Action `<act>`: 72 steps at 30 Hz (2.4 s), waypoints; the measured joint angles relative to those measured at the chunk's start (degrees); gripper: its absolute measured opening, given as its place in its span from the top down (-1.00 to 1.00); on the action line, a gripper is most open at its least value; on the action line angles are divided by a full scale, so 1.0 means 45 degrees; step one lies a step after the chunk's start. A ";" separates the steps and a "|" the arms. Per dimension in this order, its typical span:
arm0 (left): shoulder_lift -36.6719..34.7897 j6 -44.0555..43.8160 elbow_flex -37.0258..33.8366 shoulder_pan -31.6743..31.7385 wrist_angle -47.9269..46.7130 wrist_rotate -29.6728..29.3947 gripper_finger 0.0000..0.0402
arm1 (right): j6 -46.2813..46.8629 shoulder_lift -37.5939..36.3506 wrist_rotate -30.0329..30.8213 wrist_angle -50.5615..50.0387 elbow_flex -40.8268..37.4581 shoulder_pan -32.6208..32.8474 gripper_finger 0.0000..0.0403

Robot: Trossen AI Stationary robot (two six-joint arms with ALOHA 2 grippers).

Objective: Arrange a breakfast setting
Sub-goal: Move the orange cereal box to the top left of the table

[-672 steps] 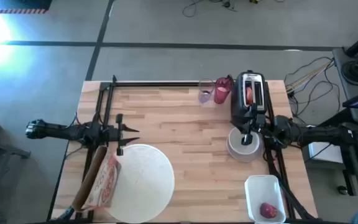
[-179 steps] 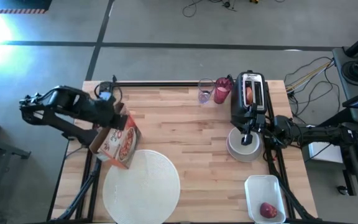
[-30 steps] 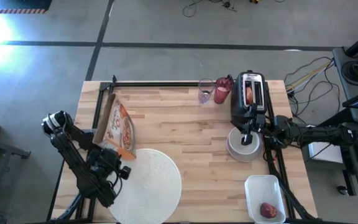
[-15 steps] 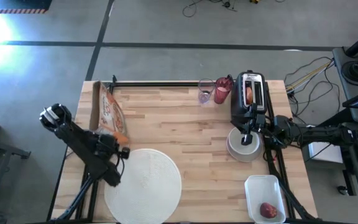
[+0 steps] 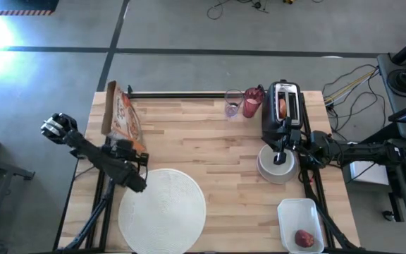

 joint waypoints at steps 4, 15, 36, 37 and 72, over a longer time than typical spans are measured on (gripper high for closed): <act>-0.0135 0.0644 0.0012 0.0694 -0.0035 0.0039 0.95 | 0.0000 0.0000 -0.0001 -0.0005 0.0004 0.0002 0.41; 0.0013 0.0666 0.0003 0.2801 -0.0059 0.0034 0.95 | 0.0000 0.0000 0.0003 -0.0009 0.0004 0.0000 0.41; 0.0028 -0.0696 -0.0002 0.5790 0.0007 -0.2016 0.75 | 0.0000 0.0000 0.0000 -0.0015 0.0000 -0.0001 0.41; 0.0033 -0.0562 -0.0002 0.5939 0.0057 -0.2013 0.75 | 0.0000 0.0000 -0.0001 -0.0015 0.0004 -0.0003 0.41; 0.0033 -0.0456 -0.0357 0.8621 0.0577 -0.2576 0.61 | 0.0000 0.0000 0.0000 -0.0015 0.0004 -0.0002 0.41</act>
